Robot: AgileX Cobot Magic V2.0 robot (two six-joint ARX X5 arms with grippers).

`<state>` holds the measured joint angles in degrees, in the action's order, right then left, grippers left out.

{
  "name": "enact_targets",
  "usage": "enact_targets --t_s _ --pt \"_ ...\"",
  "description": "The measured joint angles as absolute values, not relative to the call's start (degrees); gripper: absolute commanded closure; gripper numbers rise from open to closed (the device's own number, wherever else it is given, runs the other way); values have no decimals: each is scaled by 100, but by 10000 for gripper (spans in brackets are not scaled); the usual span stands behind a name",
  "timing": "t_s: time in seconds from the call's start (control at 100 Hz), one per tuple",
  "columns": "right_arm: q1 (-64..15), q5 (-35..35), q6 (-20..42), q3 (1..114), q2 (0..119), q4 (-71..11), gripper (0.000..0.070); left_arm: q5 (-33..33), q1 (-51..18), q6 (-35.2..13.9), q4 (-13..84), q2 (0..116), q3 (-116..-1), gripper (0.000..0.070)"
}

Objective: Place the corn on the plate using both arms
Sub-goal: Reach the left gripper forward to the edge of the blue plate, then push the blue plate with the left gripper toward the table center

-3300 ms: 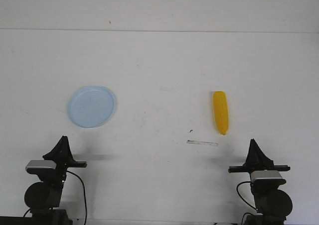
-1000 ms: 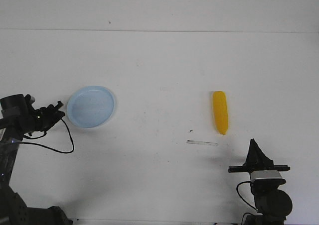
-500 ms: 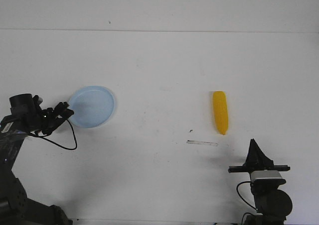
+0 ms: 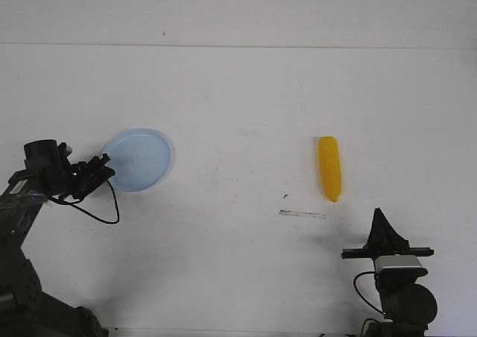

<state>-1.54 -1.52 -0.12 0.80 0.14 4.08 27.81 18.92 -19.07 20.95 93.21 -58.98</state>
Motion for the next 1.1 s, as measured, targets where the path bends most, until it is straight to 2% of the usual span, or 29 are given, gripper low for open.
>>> enact_targets --t_s 0.09,0.15,0.35,0.51,0.72,0.91,1.1 --pt "-154 -152 -12 80 14 410 688 2777 1890 -1907 2097 9332 -5898 637" --pt "-154 -152 -12 80 14 408 688 2775 1890 -1907 2097 9334 -5898 700" --pt "-154 -152 -12 80 14 408 688 2757 1831 -1940 2099 9336 -5898 699" --pt "-154 -152 -12 80 14 408 688 2757 1498 -2016 2102 9233 -5898 699" --pt "-154 -152 -12 80 14 408 688 2766 666 -2141 2071 8868 -5898 699" --pt "-154 -152 -12 80 14 408 688 2757 -456 -2344 1966 8877 -5898 699" --pt "-154 -152 -12 80 14 408 688 2464 -1441 -2552 1623 8989 -5898 699"
